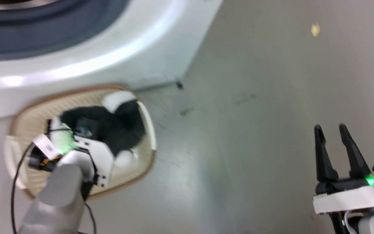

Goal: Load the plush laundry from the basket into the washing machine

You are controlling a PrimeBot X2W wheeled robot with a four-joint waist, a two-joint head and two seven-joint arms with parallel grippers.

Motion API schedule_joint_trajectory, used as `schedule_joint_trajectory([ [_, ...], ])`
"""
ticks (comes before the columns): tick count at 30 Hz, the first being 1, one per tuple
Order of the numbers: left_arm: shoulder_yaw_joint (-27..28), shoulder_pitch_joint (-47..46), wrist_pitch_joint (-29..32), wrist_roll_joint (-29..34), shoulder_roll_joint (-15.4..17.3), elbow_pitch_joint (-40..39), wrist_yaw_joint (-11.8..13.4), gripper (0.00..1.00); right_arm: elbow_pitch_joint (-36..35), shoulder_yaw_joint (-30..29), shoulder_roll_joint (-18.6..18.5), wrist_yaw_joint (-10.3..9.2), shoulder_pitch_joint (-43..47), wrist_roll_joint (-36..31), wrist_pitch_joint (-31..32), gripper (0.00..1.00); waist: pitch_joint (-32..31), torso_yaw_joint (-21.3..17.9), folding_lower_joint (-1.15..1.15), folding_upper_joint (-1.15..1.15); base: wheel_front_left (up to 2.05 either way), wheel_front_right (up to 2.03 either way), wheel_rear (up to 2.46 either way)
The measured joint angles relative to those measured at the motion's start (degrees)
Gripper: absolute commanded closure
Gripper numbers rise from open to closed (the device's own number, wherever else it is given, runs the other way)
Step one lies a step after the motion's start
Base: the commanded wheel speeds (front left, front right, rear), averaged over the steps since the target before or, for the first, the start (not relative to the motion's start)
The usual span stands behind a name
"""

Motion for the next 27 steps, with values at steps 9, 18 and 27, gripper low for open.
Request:
schedule_joint_trajectory([
  [9, -0.57, 5.7, -13.67, -2.36, -4.26, 1.3, -1.11, 1.0, -0.6, -3.03, 0.01, 0.0, 4.62, -3.65, 0.0, 0.0, -13.66, 8.66, -0.01, 0.0, 0.0, 0.0, 0.0],
  [18, 3.67, 14.94, -14.99, -2.19, -3.53, -22.1, 2.07, 1.0, -1.37, -3.41, 0.02, 0.0, 6.42, -4.49, 0.0, 0.0, -20.47, 14.27, -0.01, 0.0, 0.0, 0.0, 0.0],
  [27, 9.7, 18.07, -15.34, -0.42, -1.33, -42.87, 4.3, 1.0, -2.29, -2.56, 0.03, 0.0, 6.26, -4.2, -0.01, 0.0, -16.98, 12.4, 0.0, 0.0, 0.0, 0.0, 0.0],
])
